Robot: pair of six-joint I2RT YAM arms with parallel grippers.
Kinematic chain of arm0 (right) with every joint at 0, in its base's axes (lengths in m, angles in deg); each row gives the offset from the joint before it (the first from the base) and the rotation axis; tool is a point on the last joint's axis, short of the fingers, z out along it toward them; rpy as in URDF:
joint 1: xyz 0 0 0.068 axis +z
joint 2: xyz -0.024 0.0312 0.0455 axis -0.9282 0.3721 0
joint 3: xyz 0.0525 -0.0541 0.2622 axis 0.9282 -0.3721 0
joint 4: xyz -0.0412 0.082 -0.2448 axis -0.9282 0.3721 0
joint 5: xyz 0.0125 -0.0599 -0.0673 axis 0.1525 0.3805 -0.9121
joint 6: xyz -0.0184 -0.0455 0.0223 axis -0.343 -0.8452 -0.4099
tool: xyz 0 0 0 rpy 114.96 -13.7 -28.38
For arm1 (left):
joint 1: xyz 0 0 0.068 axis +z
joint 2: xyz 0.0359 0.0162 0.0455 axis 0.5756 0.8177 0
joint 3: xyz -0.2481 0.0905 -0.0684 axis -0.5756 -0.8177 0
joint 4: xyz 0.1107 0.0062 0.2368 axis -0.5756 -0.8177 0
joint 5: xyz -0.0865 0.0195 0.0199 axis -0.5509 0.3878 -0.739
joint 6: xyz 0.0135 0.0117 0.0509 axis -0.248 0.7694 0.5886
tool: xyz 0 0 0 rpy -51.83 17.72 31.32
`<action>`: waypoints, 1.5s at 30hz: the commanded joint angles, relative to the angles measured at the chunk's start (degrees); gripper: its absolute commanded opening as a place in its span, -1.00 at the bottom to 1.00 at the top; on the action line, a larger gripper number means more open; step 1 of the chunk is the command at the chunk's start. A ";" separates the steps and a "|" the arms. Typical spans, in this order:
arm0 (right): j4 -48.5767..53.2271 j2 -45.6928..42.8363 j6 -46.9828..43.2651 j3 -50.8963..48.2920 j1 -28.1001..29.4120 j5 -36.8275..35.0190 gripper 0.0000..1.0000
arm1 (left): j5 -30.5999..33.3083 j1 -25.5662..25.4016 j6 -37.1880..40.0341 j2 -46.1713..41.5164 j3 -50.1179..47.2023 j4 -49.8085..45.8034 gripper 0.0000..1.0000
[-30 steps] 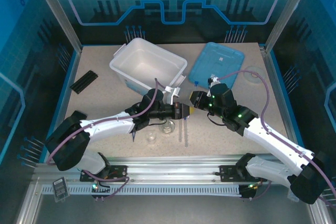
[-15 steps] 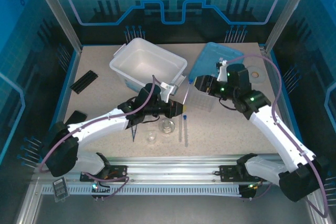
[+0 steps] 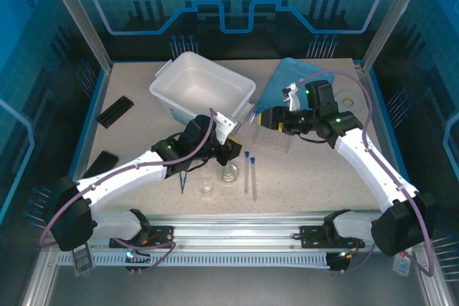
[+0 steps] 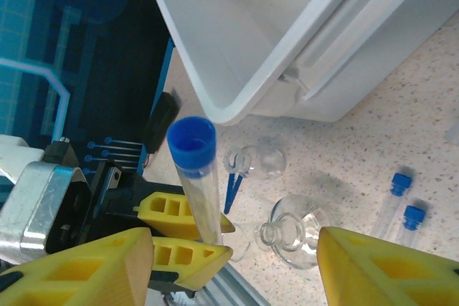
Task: Organize the chemistry lab equipment
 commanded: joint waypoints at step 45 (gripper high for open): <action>9.45 0.65 -10.63 1.55 -0.63 10.69 -0.46 | 11.76 -10.43 14.54 0.81 0.22 -2.48 -0.69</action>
